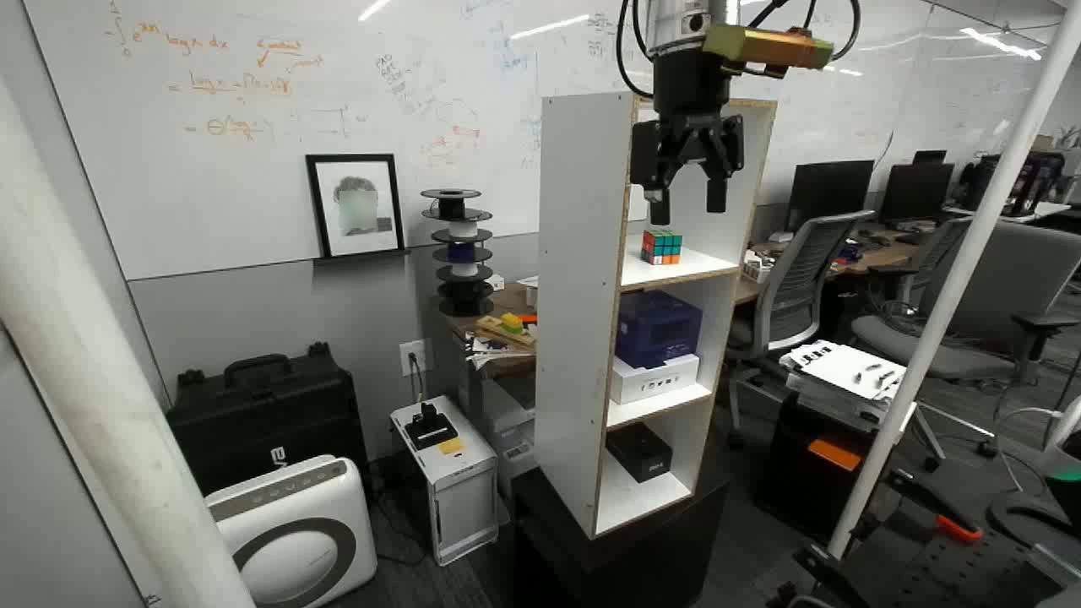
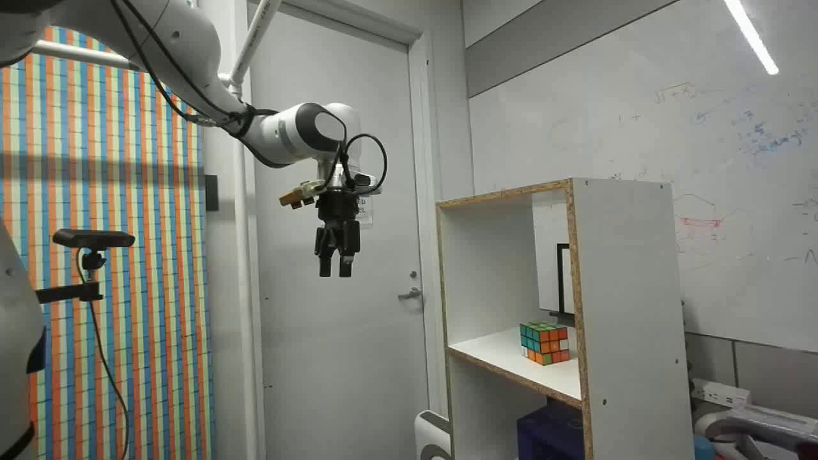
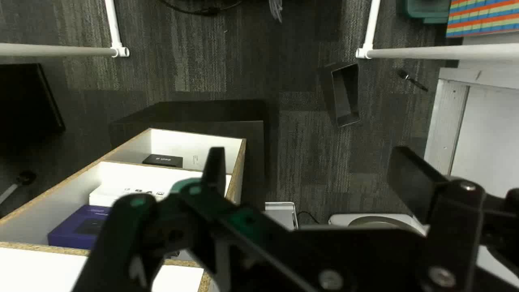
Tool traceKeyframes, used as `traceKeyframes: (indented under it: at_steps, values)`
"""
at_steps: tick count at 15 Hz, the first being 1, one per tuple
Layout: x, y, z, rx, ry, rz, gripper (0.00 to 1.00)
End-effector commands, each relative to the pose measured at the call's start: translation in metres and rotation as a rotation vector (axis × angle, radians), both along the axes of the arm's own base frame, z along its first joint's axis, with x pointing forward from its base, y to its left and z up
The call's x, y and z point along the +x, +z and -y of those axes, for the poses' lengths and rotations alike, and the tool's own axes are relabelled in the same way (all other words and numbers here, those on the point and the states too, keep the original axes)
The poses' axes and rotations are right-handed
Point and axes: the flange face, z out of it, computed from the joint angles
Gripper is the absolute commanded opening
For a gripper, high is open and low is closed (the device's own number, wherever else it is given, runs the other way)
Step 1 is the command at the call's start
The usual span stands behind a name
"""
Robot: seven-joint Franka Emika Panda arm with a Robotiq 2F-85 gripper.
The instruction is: Put the rubik's cube on the top of the shelf
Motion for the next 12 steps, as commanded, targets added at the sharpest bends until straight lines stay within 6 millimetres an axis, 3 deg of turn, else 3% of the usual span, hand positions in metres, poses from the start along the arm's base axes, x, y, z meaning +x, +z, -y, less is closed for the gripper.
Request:
traceKeyframes:
  at_steps: [1, 12]
  values:
    - [0.0008, 0.0021, -0.0004, 0.001, 0.000, 0.004, 1.00]
    - [0.0041, 0.0022, -0.0016, 0.004, -0.002, 0.035, 1.00]
